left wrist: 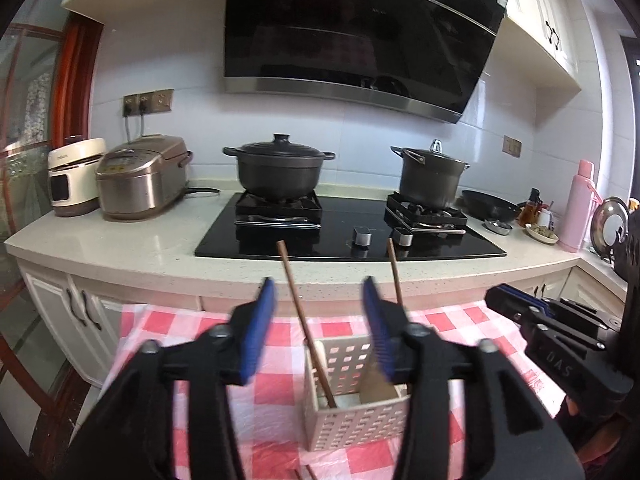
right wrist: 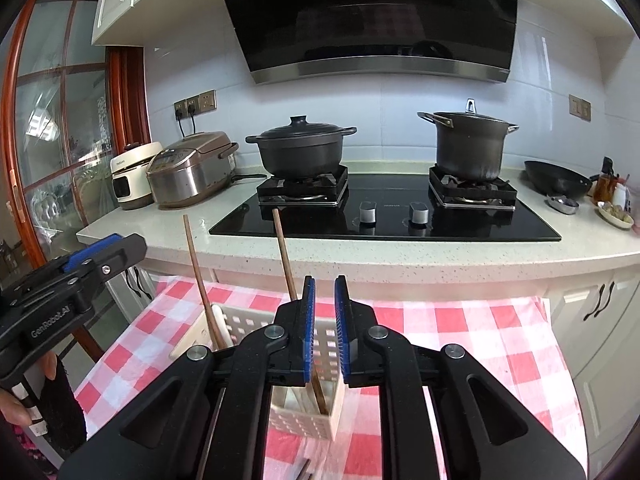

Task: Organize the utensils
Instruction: 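Move both tools back toward the remaining chopsticks on the cloth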

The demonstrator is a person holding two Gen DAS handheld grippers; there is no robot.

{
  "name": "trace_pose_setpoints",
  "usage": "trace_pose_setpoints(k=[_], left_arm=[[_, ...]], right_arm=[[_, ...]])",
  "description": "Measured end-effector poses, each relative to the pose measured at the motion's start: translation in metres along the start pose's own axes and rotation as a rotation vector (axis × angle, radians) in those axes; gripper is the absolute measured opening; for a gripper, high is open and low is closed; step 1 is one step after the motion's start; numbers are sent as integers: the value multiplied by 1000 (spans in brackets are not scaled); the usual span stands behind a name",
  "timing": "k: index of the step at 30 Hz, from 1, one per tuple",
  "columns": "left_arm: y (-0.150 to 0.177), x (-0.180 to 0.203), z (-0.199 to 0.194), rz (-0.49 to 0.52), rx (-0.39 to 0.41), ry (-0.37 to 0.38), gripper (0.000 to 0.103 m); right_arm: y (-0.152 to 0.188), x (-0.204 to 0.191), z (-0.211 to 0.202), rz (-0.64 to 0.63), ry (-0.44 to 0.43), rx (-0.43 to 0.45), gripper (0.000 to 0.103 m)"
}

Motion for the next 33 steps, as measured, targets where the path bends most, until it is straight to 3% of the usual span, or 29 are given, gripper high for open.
trace_pose_setpoints(k=[3,6,9,21,33], left_arm=[[9,-5,-19,-3,13,-38,73],[22,-10,-36,0,16,-77,90],[40,-14,-52,-6,5,-101,98],[131,-24,-76,-18,-135,-138,98],[198,-36,-77,-20,-240,-166,98]], right_arm=[[9,2,-14,20,-7,4,32],[24,1,-29,37,-9,0,32],[44,-1,-41,53,-10,-13,32],[131,-13,-66,84,22,-104,39],[203,-11,-52,138,68,-254,39]])
Point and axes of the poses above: each gripper's, at about its wrist camera, not at the fingertips, and z roughly the way its jaws point, x to its right, y to its underside, the point moved 4 cm from there along z, roughly the way its jaws point, and after that the axes turned 2 degrees about -y, right-handed, at the moved point
